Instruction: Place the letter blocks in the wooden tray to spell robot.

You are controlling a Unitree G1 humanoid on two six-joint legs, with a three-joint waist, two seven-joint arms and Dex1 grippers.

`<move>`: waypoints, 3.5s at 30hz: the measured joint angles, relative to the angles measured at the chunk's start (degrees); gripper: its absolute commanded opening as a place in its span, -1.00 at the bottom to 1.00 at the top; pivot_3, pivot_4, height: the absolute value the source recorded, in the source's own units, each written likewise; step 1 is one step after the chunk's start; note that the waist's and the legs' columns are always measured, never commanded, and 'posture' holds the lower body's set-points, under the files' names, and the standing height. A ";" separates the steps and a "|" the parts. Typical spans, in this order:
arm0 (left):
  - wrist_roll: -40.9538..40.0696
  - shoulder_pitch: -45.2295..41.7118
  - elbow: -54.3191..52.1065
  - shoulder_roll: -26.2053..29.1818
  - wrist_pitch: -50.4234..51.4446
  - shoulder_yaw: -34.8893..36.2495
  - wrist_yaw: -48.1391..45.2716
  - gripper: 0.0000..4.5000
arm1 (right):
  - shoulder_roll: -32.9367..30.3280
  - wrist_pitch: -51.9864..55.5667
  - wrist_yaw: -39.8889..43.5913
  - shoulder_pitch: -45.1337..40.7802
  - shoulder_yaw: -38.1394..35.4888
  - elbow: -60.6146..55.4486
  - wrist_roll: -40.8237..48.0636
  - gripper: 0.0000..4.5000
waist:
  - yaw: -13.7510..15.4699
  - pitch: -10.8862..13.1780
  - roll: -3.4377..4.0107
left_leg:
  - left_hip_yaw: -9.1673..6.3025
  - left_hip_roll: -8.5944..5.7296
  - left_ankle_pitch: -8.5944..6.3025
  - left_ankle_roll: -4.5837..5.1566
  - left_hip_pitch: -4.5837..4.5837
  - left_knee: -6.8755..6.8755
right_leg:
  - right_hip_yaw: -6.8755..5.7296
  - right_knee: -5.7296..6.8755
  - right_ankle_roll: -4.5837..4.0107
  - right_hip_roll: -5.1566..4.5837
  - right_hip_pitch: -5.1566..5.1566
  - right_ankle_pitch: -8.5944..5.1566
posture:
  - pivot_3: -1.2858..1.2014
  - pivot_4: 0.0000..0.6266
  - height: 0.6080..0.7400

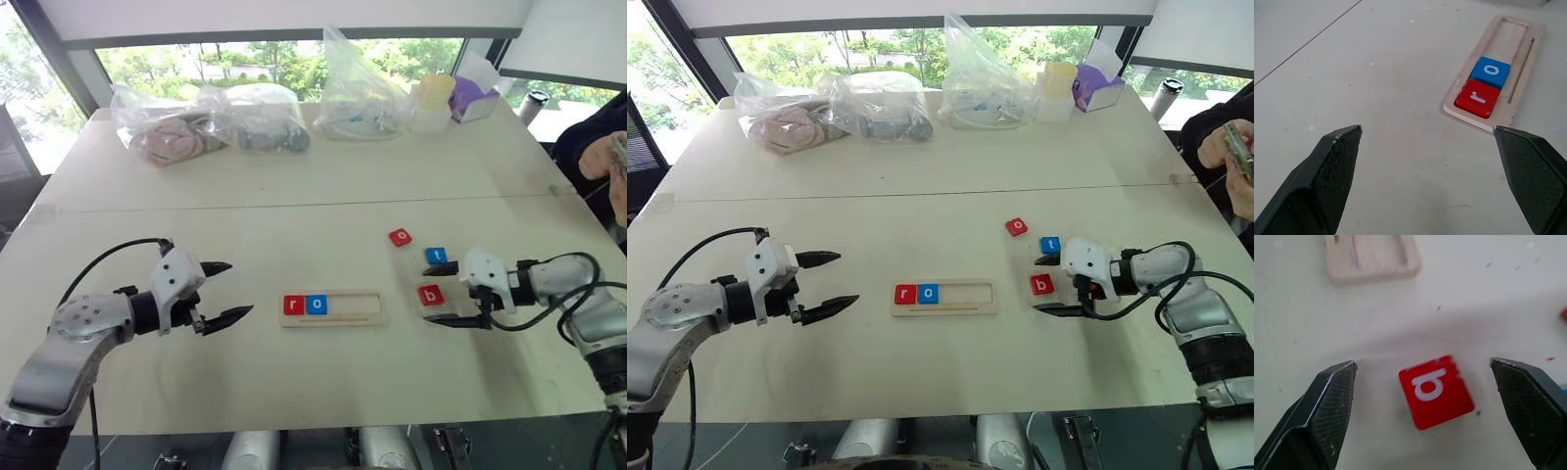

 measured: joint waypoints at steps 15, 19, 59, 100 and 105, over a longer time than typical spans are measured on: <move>0.08 0.93 -0.77 -0.43 -0.18 -0.03 0.61 1.00 | 2.02 -7.59 4.54 -5.41 0.34 13.26 -1.72 -0.48 | 0.17 -0.03 -0.10 | -0.04 -0.01 -0.02 -0.01 0.93 0.01 | 0.00 -0.18 -0.15 -0.07 1.09 -0.11 | 0.03 -0.52 1.00; 0.10 0.86 -0.71 -0.71 -0.29 -0.07 0.67 1.00 | 1.56 -2.41 3.92 -1.78 -0.46 4.11 -1.11 -0.48 | 0.14 -0.02 -0.09 | -0.05 0.00 -0.02 -0.01 0.88 -0.14 | 0.00 -0.16 -0.14 -0.07 0.94 -0.11 | 0.03 -0.52 1.00; -1.09 1.72 -5.27 -1.99 -1.12 -3.51 1.07 1.00 | 14.84 21.56 -6.75 -7.55 13.94 -22.12 -7.93 -0.48 | 0.05 0.08 -0.02 | -0.04 -0.03 -0.02 -0.01 0.79 -0.28 | 0.04 -0.12 -0.10 -0.08 0.71 -0.14 | 0.03 -0.52 1.00; -0.59 -0.06 -4.70 -3.97 -1.17 -6.49 3.40 1.00 | 30.80 59.92 -47.88 -7.84 -7.41 -30.67 -9.43 0.98 | 0.05 0.07 0.00 | -0.10 -0.03 -0.01 -0.03 0.64 -0.40 | 0.08 -0.04 -0.09 -0.09 0.45 -0.12 | 0.03 -0.52 1.00; 0.24 -2.08 -3.07 -4.60 -1.43 -7.60 3.03 1.00 | 32.04 61.45 -53.97 -5.22 -7.80 -32.75 -10.17 0.98 | -0.04 0.07 0.01 | 0.00 -0.06 0.00 -0.02 0.62 -0.35 | 0.11 -0.04 -0.11 -0.10 0.43 -0.13 | 0.03 -0.52 1.00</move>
